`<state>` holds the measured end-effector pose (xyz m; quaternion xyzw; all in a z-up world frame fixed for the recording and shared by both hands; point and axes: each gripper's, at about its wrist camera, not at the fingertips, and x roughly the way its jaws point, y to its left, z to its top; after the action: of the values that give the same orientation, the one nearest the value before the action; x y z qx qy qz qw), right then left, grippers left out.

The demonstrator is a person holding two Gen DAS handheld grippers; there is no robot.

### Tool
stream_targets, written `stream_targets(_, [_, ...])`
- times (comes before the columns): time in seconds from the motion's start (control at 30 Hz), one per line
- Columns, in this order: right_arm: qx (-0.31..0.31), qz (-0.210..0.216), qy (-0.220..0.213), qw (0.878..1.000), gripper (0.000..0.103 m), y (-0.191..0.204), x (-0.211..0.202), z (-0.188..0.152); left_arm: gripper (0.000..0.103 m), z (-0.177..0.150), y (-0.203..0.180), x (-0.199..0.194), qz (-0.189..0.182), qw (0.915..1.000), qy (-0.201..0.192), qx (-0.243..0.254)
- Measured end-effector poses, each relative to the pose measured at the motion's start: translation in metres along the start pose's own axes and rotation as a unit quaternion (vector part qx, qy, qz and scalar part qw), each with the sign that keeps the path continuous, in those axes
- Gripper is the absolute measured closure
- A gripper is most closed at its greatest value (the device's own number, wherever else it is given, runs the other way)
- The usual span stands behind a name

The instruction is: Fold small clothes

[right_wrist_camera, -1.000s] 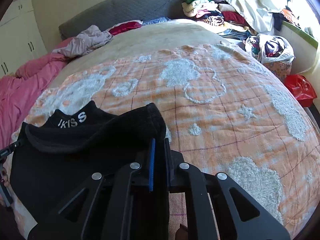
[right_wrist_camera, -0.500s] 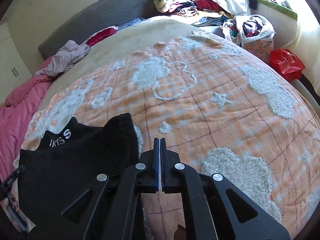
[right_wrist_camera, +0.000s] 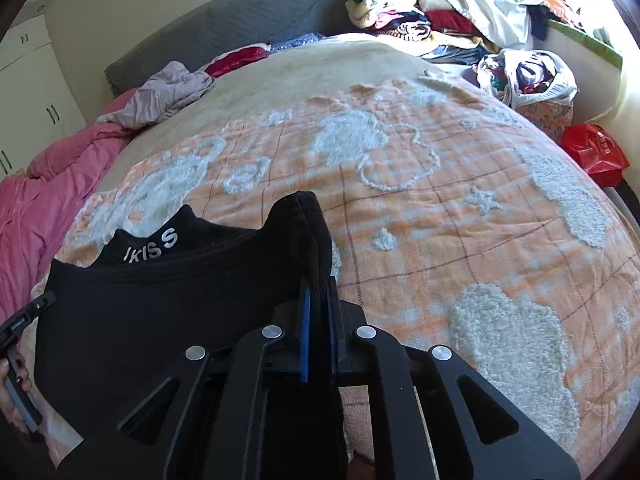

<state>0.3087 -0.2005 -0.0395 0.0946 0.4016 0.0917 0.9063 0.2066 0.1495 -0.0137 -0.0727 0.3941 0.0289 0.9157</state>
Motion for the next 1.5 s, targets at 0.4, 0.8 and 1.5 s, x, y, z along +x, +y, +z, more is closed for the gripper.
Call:
stream_targets(0.4, [-0.036,-0.08,0.01,0.996,0.074,0.013,0.006,-0.013,0.072,-0.007,-0.004,0.0,0.014,0.9997,0.016,0.008])
stream_targets(0.8, [-0.011,-0.012,-0.033,0.999,0.046,0.028,-0.033,-0.012,0.051,-0.015,-0.004,-0.014,0.018,0.9996,0.021,0.008])
stream_targets(1.5, [-0.252,0.093,-0.051,0.962,0.01,0.207,-0.07,-0.086,0.009,-0.004,0.025,-0.031,0.037,0.999,0.011,-0.024])
